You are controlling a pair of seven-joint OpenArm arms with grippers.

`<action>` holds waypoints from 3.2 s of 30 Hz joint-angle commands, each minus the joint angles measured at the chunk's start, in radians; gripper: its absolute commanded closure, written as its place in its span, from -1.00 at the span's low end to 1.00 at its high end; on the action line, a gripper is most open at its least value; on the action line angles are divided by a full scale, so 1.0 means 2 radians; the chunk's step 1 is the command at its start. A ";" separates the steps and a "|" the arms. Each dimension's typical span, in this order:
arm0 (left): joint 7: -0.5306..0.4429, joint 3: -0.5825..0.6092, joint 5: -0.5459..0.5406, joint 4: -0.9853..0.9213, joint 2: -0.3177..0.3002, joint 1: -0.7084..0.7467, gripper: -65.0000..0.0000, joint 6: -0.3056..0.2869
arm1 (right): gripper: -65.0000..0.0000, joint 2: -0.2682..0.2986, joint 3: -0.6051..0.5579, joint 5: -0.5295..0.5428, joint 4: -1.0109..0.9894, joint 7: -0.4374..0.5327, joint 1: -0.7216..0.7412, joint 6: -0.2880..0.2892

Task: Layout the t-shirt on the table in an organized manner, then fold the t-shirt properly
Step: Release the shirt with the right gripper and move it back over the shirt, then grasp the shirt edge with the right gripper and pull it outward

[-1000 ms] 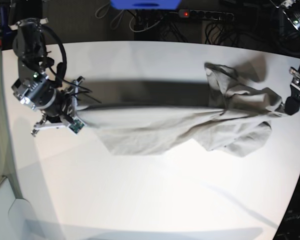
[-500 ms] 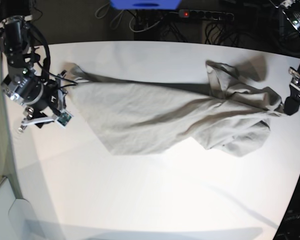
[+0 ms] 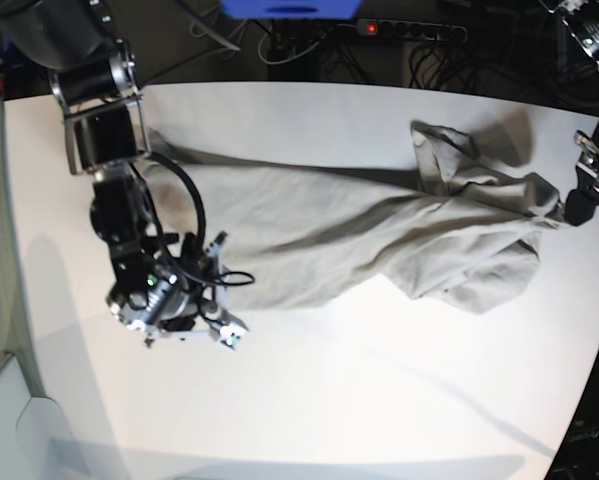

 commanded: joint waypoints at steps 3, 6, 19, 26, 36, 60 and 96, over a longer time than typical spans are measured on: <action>-0.006 -0.003 -0.013 0.008 -0.008 -0.002 0.99 -0.003 | 0.10 -0.020 0.000 -0.002 -0.084 0.036 0.064 -0.002; -0.006 -0.003 -0.014 0.008 -0.007 -0.001 0.99 -0.003 | 0.10 -0.031 0.003 -0.002 -0.166 0.073 0.097 -0.002; -0.008 -0.003 -0.011 0.008 0.009 -0.003 0.99 -0.003 | 0.12 -0.029 -0.001 -0.002 -0.344 0.188 0.143 -0.002; -0.009 -0.003 -0.011 0.008 0.009 -0.003 0.99 -0.003 | 0.98 -0.029 -0.001 -0.002 -0.341 0.188 0.126 -0.002; -0.010 -0.003 -0.011 0.008 0.009 -0.001 0.99 -0.003 | 1.00 -0.015 0.005 0.001 -0.175 0.124 0.095 -0.002; -0.006 -0.002 -0.011 0.008 -0.004 -0.007 0.99 -0.003 | 1.00 0.041 0.029 -0.001 0.333 -0.096 -0.223 -0.002; -0.006 0.012 -0.009 0.008 -0.019 -0.008 0.99 -0.003 | 0.33 0.066 -0.237 -0.001 0.313 -0.062 -0.338 -0.002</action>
